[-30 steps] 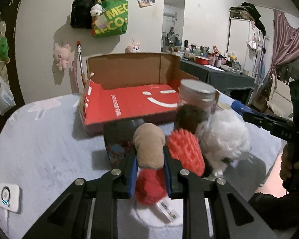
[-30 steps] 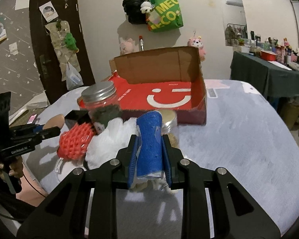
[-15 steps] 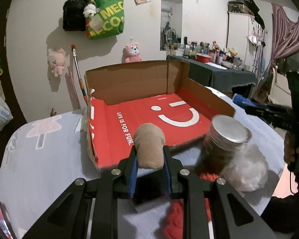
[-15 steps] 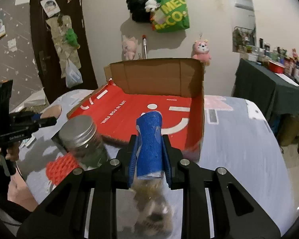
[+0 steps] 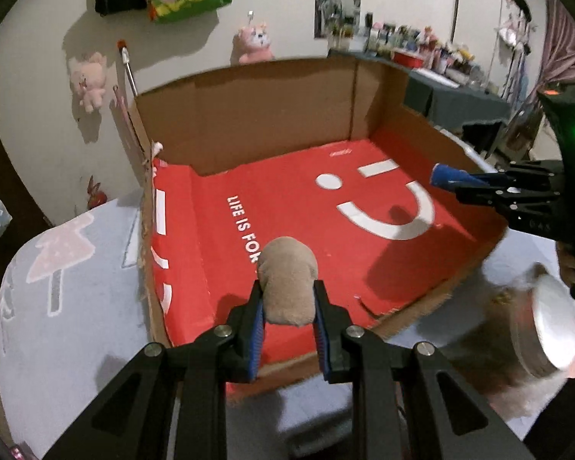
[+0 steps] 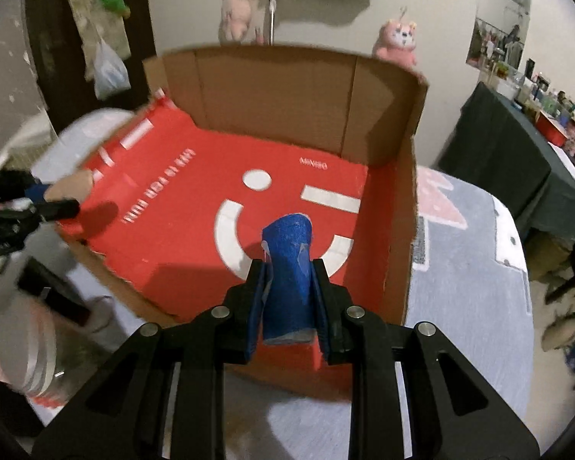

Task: Organize soft objects
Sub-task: 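Carry the tan pad and blue roll with both grippers into the red cardboard box, then open both grippers to drop the tan pad and blue roll in the box, then move both grippers back to the pile of soft items, then grasp the coral mesh ball with the left gripper while the right gripper grasps the white bath puff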

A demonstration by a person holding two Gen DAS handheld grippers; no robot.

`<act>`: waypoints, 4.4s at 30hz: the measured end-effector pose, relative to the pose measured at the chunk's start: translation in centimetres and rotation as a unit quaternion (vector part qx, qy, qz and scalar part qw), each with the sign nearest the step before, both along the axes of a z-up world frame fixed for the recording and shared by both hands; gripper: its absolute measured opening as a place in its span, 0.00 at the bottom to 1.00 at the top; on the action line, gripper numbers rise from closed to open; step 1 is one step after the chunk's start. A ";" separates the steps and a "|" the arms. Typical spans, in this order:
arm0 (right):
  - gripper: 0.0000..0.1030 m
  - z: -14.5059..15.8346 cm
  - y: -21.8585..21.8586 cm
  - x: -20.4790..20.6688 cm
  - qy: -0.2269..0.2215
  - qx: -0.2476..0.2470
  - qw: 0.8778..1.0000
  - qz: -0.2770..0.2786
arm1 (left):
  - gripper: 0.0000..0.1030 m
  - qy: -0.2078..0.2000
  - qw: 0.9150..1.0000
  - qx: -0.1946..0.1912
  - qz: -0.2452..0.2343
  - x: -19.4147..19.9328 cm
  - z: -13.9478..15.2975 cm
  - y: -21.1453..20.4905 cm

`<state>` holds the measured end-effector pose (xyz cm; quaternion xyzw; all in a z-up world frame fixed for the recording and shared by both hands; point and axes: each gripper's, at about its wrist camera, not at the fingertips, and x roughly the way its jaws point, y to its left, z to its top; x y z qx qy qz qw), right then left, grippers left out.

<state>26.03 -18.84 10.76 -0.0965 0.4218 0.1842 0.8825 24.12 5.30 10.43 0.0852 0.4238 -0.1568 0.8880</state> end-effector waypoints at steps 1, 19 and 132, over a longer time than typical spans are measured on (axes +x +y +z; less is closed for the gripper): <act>0.22 -0.4 0.3 0.5 0.005 -0.013 1.000 -0.001 | 0.23 0.006 1.000 0.004 0.002 0.6 -0.3 -0.1; 0.22 -4.4 2.1 4.1 0.068 -0.098 0.993 0.001 | 0.28 0.090 0.995 0.041 0.033 4.9 -4.7 0.2; 0.88 -3.9 0.0 -18.8 -0.061 0.150 0.986 0.046 | 0.87 -0.108 0.991 -0.069 0.026 -17.8 -4.0 -4.7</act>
